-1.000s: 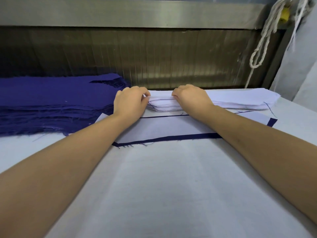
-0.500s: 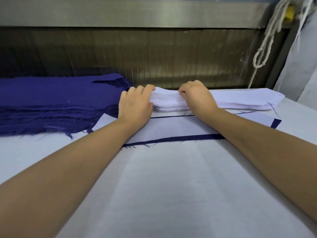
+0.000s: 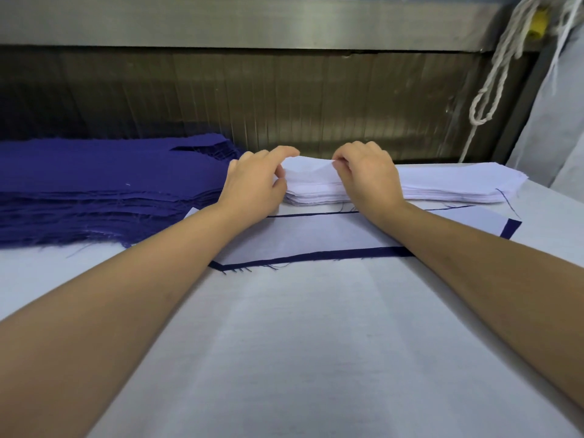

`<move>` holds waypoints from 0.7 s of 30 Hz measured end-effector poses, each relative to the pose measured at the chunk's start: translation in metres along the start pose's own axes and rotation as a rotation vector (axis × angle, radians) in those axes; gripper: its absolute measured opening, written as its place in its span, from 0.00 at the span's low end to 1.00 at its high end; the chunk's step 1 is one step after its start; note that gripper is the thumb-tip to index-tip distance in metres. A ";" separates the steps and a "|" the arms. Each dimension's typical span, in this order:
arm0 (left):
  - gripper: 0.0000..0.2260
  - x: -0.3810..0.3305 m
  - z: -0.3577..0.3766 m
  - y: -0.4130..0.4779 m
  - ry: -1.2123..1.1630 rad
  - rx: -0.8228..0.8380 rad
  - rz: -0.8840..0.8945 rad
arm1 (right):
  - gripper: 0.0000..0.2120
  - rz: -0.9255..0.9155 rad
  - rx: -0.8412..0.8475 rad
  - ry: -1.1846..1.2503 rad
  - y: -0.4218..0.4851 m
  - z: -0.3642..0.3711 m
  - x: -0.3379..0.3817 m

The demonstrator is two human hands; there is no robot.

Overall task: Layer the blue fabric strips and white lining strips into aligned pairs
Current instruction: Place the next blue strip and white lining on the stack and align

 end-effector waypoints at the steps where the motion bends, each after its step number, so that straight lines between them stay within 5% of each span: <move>1: 0.20 -0.002 0.000 0.000 -0.042 0.013 -0.009 | 0.12 -0.002 -0.010 -0.007 0.000 0.000 0.001; 10: 0.19 -0.008 -0.003 0.000 -0.437 0.273 -0.161 | 0.12 0.016 -0.027 -0.023 0.000 0.001 0.000; 15: 0.20 -0.007 0.001 0.000 -0.313 0.436 -0.135 | 0.12 -0.013 -0.028 -0.026 -0.001 0.002 0.001; 21: 0.19 -0.003 0.004 0.001 -0.061 0.314 -0.263 | 0.12 -0.062 -0.030 -0.043 -0.002 0.003 0.002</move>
Point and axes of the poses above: each hand's wrist, its own y-axis towards the middle knuckle, its own z-axis out of the palm, x = y × z, the point moved 2 cm from there along y, towards the middle knuckle, and after that the axes turned 13 degrees about -x, right-handed, at the moved point
